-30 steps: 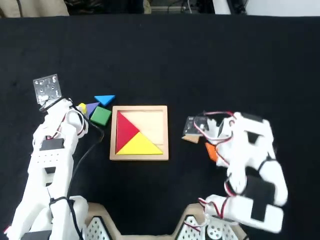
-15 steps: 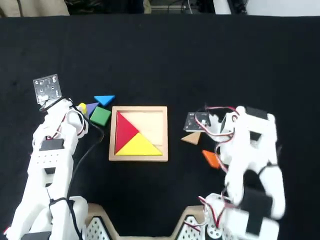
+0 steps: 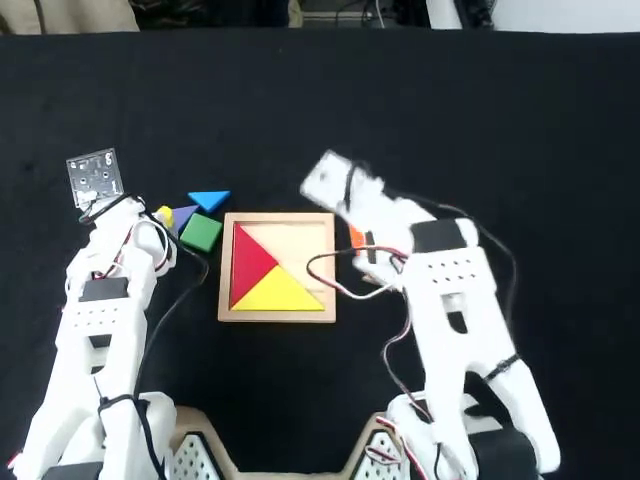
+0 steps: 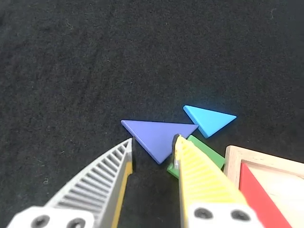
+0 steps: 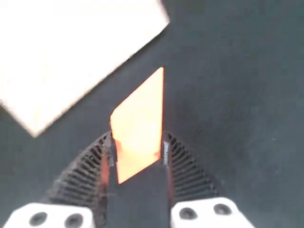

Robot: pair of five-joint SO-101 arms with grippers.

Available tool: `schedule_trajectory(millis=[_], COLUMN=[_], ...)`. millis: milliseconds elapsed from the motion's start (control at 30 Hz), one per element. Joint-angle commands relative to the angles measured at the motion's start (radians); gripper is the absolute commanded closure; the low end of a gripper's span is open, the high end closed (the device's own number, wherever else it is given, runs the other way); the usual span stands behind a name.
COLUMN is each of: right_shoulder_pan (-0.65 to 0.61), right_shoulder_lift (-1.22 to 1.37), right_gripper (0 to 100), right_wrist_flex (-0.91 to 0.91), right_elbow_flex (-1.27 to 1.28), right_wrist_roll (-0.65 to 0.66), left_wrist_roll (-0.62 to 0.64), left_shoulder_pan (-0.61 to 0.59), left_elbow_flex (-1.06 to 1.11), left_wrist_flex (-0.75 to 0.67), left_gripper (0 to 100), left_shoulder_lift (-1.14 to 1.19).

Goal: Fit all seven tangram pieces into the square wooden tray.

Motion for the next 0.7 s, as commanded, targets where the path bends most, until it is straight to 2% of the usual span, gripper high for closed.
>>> schedule_trajectory(millis=[0,333,600,667], right_shoulder_pan=[-0.008,0.107,0.118,0.118], right_shoulder_lift=[0.061,0.633,0.894,0.9], right_gripper=[97.0,97.0,96.3,91.3], right_wrist_flex=[-0.058,-0.057,0.057,0.064], right_elbow_flex=[-0.116,-0.49,-0.71,-0.723], right_wrist_roll=[-0.204,-0.425,-0.436,-0.436], left_wrist_roll=[-0.005,-0.005,-0.005,-0.005], left_shoulder_pan=[0.013,0.013,0.013,0.013], left_elbow_flex=[-0.015,-0.015,-0.016,-0.018], left_wrist_flex=[-0.018,-0.018,-0.018,-0.018], left_gripper=[85,85,85,85], left_shoulder_lift=[-0.002,-0.002,-0.002,-0.002])
